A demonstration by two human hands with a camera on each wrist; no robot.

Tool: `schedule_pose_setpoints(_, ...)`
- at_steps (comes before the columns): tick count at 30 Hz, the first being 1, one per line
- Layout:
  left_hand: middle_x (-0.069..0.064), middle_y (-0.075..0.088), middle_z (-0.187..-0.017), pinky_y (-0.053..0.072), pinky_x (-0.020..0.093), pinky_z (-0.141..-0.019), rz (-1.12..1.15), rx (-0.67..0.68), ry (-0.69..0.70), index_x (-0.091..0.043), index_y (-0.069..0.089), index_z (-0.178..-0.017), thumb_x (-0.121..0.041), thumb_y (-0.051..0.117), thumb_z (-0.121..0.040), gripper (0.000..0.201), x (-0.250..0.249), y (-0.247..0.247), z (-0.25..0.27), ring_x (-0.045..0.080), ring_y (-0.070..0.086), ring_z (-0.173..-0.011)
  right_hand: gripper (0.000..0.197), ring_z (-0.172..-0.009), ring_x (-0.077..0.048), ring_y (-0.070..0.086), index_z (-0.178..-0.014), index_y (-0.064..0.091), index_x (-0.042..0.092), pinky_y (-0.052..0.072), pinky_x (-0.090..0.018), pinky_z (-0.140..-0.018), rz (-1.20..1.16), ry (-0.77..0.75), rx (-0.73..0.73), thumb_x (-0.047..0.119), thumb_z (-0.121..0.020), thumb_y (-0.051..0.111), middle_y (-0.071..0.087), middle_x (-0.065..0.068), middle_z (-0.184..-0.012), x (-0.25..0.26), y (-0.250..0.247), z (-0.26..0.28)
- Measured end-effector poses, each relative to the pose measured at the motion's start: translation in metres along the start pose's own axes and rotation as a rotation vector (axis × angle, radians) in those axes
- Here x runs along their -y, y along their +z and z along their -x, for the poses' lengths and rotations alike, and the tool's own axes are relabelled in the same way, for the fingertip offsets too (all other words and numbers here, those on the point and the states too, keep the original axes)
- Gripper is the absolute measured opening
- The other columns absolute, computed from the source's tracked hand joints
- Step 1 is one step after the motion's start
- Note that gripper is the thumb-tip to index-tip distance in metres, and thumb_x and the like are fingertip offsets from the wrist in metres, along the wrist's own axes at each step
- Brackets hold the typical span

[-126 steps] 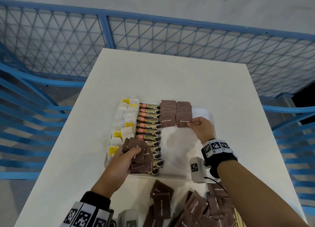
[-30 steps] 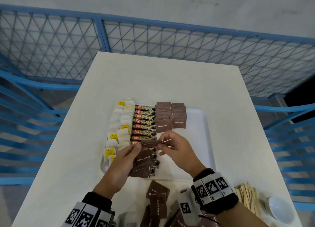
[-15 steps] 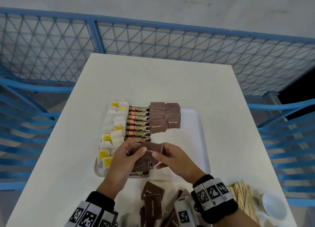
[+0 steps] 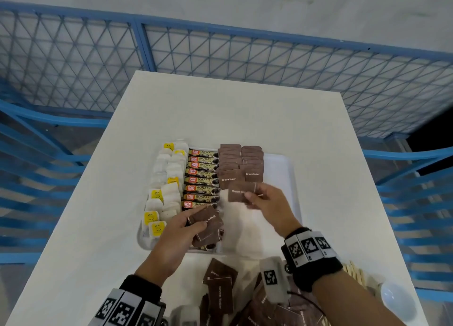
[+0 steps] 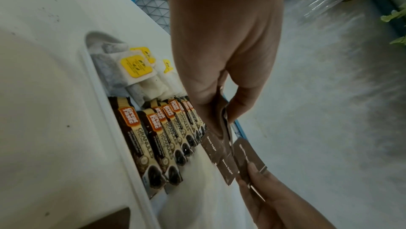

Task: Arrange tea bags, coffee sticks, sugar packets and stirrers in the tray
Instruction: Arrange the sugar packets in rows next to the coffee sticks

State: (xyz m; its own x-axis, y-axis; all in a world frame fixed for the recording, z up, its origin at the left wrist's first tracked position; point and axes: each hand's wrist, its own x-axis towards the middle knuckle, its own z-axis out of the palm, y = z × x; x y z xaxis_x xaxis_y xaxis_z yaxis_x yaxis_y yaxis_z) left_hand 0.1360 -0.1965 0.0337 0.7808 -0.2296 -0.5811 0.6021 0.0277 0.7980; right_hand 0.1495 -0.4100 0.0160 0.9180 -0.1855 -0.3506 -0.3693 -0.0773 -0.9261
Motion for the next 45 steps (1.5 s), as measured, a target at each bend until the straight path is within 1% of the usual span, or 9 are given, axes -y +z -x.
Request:
schedule_pose_setpoints(6, 0.017, 0.070, -0.103, 0.059, 0.037, -0.068, 0.042, 0.027, -0.025, -0.008, 0.063, -0.113, 0.013, 0.046, -0.087, 0.037, 0.001, -0.007, 0.003, 0.027, 0.069, -0.086, 0.020, -0.072, -0.024, 0.059, -0.067, 0.058, 0.014, 0.051, -0.037, -0.075, 0.229, 0.017, -0.232, 0.006, -0.085, 0.064, 0.060, -0.001, -0.069, -0.017, -0.027, -0.044)
schedule_pose_setpoints(9, 0.015, 0.072, -0.099, 0.058, 0.043, -0.074, 0.039, 0.018, -0.015, -0.009, 0.063, -0.112, 0.013, 0.046, -0.087, 0.037, 0.001, -0.010, 0.003, 0.028, 0.069, -0.087, 0.013, -0.071, -0.020, 0.050, -0.073, 0.060, 0.003, 0.042, -0.026, -0.066, 0.303, 0.042, -0.252, 0.008, -0.082, 0.067, 0.051, 0.003, -0.064, -0.022, -0.029, -0.057)
schedule_pose_setpoints(13, 0.007, 0.074, -0.088, 0.059, 0.040, -0.073, 0.035, -0.007, -0.015, -0.013, 0.065, -0.104, 0.013, 0.046, -0.088, 0.036, 0.000, -0.015, 0.003, 0.024, 0.070, -0.081, 0.026, -0.070, -0.014, 0.049, -0.066, 0.050, 0.021, 0.036, -0.015, -0.059, 0.358, 0.028, -0.265, 0.011, -0.082, 0.068, 0.051, 0.006, -0.066, -0.019, -0.024, -0.063)
schedule_pose_setpoints(20, 0.012, 0.071, -0.100, 0.054, 0.048, -0.084, 0.023, -0.020, -0.028, -0.014, 0.064, -0.108, 0.008, 0.047, -0.090, 0.033, -0.003, -0.016, 0.005, 0.029, 0.067, -0.092, 0.023, -0.079, -0.016, 0.052, -0.091, 0.052, 0.012, 0.035, -0.012, -0.059, 0.377, 0.025, -0.322, 0.016, -0.080, 0.072, 0.052, 0.002, -0.075, -0.016, -0.017, -0.065)
schedule_pose_setpoints(24, 0.013, 0.071, -0.103, 0.055, 0.049, -0.082, 0.034, -0.001, -0.009, -0.014, 0.063, -0.111, 0.005, 0.051, -0.089, 0.032, -0.006, -0.014, 0.006, 0.031, 0.067, -0.092, 0.037, -0.082, -0.014, 0.048, -0.111, 0.049, 0.009, 0.036, -0.010, -0.066, 0.400, -0.081, -0.370, 0.018, -0.082, 0.069, 0.047, -0.004, -0.100, -0.005, -0.006, -0.054)
schedule_pose_setpoints(28, 0.011, 0.071, -0.103, 0.056, 0.049, -0.079, 0.037, 0.007, 0.015, -0.014, 0.062, -0.115, 0.002, 0.056, -0.088, 0.032, -0.007, -0.012, 0.005, 0.028, 0.068, -0.090, 0.016, -0.070, -0.002, 0.051, -0.098, 0.059, 0.013, 0.039, -0.004, -0.061, 0.453, -0.229, -0.145, 0.026, -0.090, 0.059, 0.057, 0.005, -0.084, 0.017, 0.016, -0.024)
schedule_pose_setpoints(34, 0.007, 0.072, -0.098, 0.057, 0.032, -0.067, -0.004, -0.037, 0.094, -0.017, 0.064, -0.110, -0.004, 0.063, -0.084, 0.029, -0.009, -0.012, 0.005, 0.021, 0.068, -0.087, 0.007, -0.065, 0.007, 0.053, -0.082, 0.060, 0.028, 0.042, -0.008, -0.063, 0.282, -0.117, 0.421, 0.032, -0.084, 0.066, 0.061, 0.012, -0.077, 0.029, 0.046, 0.027)
schedule_pose_setpoints(40, 0.012, 0.070, -0.104, 0.055, 0.037, -0.082, -0.071, 0.025, 0.055, -0.017, 0.065, -0.112, 0.007, 0.053, -0.087, 0.036, -0.007, -0.013, 0.007, 0.025, 0.066, -0.097, 0.014, -0.077, -0.016, 0.061, -0.085, 0.053, 0.015, 0.054, -0.028, -0.072, -0.041, 0.011, 0.353, 0.004, -0.087, 0.060, 0.062, -0.008, -0.089, 0.021, 0.050, 0.030)
schedule_pose_setpoints(45, 0.011, 0.070, -0.101, 0.057, 0.028, -0.072, -0.016, -0.001, 0.050, -0.014, 0.069, -0.102, 0.012, 0.054, -0.085, 0.035, -0.007, -0.013, 0.002, 0.023, 0.066, -0.093, 0.010, -0.076, -0.021, 0.067, -0.099, 0.050, 0.002, 0.059, -0.036, -0.071, -0.205, 0.034, 0.260, -0.004, -0.092, 0.047, 0.064, -0.008, -0.093, 0.028, 0.031, 0.027)
